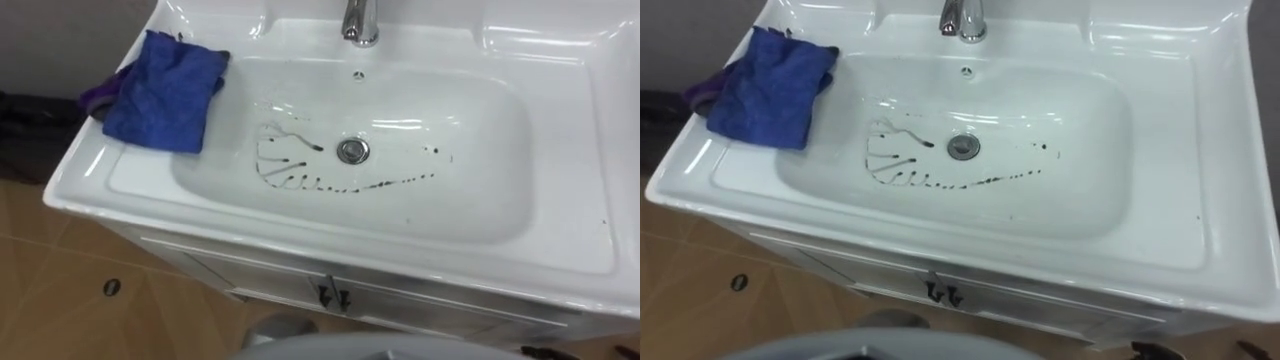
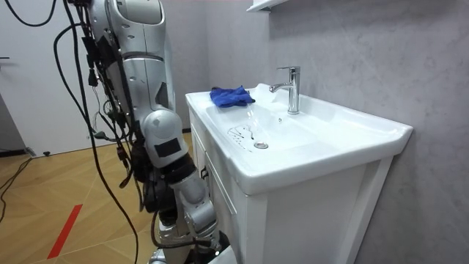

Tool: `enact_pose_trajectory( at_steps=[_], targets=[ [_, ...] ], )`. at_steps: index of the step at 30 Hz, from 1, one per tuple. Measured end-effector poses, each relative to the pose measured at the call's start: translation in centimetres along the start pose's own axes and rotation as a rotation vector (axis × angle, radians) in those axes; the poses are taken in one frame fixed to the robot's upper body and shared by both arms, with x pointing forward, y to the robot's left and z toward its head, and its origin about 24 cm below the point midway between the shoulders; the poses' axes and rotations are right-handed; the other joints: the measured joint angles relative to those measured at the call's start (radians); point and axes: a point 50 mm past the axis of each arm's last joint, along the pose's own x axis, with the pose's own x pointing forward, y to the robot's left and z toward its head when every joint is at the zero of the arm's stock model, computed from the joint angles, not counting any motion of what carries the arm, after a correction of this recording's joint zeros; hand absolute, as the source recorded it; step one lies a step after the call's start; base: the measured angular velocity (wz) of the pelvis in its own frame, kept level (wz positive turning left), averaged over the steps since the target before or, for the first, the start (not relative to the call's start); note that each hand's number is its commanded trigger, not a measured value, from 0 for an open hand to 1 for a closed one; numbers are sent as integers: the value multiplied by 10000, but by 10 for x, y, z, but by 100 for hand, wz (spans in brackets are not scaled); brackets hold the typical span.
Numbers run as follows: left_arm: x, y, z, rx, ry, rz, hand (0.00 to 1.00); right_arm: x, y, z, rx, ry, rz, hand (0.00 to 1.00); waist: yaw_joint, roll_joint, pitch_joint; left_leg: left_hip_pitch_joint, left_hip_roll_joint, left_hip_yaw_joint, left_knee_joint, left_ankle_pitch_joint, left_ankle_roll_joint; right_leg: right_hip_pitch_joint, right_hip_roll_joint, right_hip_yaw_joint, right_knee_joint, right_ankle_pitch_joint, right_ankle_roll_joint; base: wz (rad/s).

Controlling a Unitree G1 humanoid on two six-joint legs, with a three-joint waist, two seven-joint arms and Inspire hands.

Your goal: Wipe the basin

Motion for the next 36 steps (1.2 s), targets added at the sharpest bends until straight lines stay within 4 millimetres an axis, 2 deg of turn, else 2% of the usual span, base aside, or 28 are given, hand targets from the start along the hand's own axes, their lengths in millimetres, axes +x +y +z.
enact_pose_trajectory(
  at_steps=[4,8,13,25,32,36],
  targets=[
    [-6,-5,33,-1316,-1173,168,0,0,1,-3,-27,-8,52,0,-23,53,-6,35,12,24,-28,0,0,-24,5,80,5,0,0,-5],
    [-15,-9,64,-2381,-2351,-17,0,-1,4,-5,-350,-80,192,0,3,57,40,112,17,155,-83,0,-1,-33,0,260,19,-1,-1,-10],
    [-22,-9,83,-3201,-2956,-66,0,-2,4,-14,-336,86,73,0,-67,106,68,185,22,266,-107,-1,1,-29,-12,433,6,-1,0,-9],
    [-30,-9,99,-3756,-3455,-347,0,-3,9,-27,-317,508,379,0,-493,100,69,220,22,251,-82,0,2,-20,3,542,10,0,-2,-1],
    [-40,-12,112,-2943,-5170,-449,0,-4,14,-32,-514,600,794,0,-650,5,83,322,19,270,-175,2,4,30,2,562,7,0,-1,-1],
    [-48,-20,113,-2844,-5371,-996,0,-3,15,-30,-726,543,853,0,-858,-16,83,342,19,279,-186,2,4,55,8,582,-13,0,-1,-1]
  ],
)
